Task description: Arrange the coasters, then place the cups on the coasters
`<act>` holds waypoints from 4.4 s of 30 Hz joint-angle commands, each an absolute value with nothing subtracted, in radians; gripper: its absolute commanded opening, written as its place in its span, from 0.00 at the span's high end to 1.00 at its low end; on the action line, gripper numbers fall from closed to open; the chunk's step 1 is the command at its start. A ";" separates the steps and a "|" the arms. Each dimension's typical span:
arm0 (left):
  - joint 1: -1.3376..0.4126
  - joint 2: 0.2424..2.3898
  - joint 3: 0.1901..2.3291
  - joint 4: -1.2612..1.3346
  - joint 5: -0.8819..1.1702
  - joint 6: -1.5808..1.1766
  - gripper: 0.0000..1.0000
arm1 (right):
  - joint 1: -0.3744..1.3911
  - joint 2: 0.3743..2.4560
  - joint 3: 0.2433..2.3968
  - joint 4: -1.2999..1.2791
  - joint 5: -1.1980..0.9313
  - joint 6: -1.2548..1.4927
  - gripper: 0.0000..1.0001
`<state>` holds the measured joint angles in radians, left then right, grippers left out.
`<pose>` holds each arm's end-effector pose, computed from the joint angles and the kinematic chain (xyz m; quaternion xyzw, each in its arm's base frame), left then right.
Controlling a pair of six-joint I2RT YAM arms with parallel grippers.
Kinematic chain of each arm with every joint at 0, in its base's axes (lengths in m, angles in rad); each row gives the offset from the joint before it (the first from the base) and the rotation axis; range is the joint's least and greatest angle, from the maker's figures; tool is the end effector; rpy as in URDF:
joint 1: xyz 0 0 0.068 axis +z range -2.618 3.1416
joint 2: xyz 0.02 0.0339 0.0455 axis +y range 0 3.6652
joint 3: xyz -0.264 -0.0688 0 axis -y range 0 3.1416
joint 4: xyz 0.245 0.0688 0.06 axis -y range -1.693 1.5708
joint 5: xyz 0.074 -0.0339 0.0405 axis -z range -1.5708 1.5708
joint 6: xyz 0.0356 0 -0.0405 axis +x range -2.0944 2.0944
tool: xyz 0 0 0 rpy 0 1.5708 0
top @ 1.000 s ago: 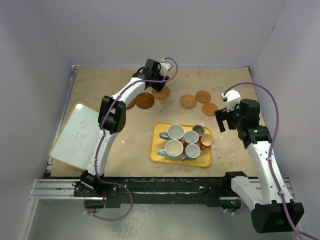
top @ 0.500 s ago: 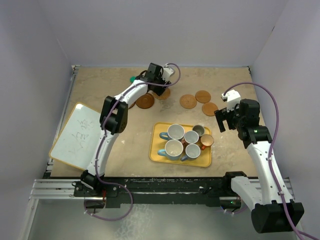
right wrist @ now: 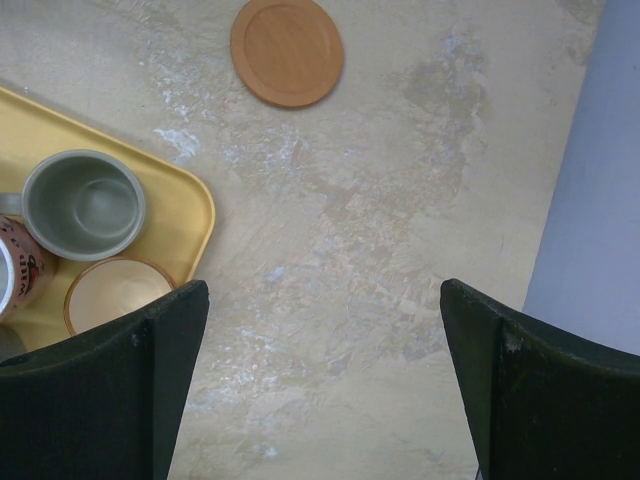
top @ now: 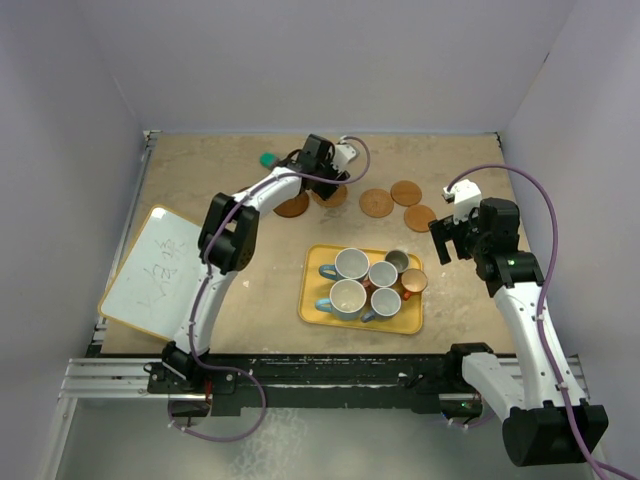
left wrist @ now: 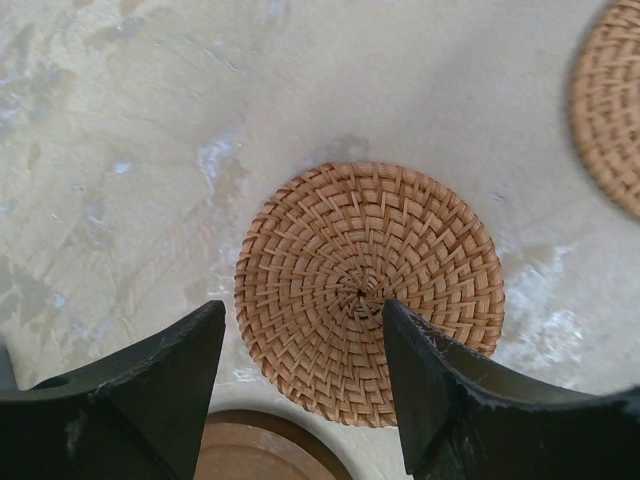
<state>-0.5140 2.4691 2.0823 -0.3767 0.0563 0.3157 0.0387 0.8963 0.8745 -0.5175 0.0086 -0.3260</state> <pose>0.4825 -0.2747 0.1654 0.3806 0.8368 -0.0646 0.3881 0.1953 0.0073 0.3181 -0.1557 0.8559 -0.0743 0.4876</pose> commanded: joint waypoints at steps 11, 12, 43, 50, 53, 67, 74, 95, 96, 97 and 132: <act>-0.541 2.375 1.930 -0.399 0.063 0.307 0.40 | 0.036 0.880 0.874 -0.489 0.008 -0.336 0.00; -0.541 2.372 1.927 -0.400 0.056 0.307 0.40 | 0.037 0.880 0.874 -0.489 0.008 -0.336 0.00; -0.538 2.366 2.129 -0.458 0.113 0.284 0.33 | 0.038 0.944 0.928 -0.505 -0.057 -0.313 0.00; -0.507 2.185 1.962 -0.377 0.166 0.261 0.31 | 0.072 1.163 1.118 -0.562 -0.126 -0.301 0.00; -0.482 2.064 1.820 -0.321 0.165 0.253 0.30 | 0.108 1.269 1.191 -0.533 -0.109 -0.288 0.00; -0.373 1.579 1.413 -0.346 0.136 0.294 0.08 | 0.287 1.817 1.556 -0.422 0.103 -0.302 0.02; -0.362 1.470 1.338 -0.366 0.087 0.327 0.01 | 0.317 2.033 1.697 -0.446 0.193 -0.344 0.03; -0.344 1.420 1.249 -0.300 0.061 0.316 0.02 | 0.373 2.244 1.815 -0.468 0.219 -0.381 0.04; -0.343 1.417 1.247 -0.298 0.060 0.316 0.02 | 0.377 2.237 1.806 -0.470 0.217 -0.382 0.04; -0.342 1.411 1.245 -0.295 0.060 0.316 0.02 | 0.382 2.229 1.798 -0.472 0.214 -0.381 0.04; -0.338 1.365 1.223 -0.303 0.085 0.331 0.03 | 0.434 2.269 1.890 -0.518 0.228 -0.374 0.05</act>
<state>-0.3470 1.4055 1.2282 -0.3382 0.0708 0.3183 0.4278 2.2467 1.8317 -0.4957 0.2188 -0.3847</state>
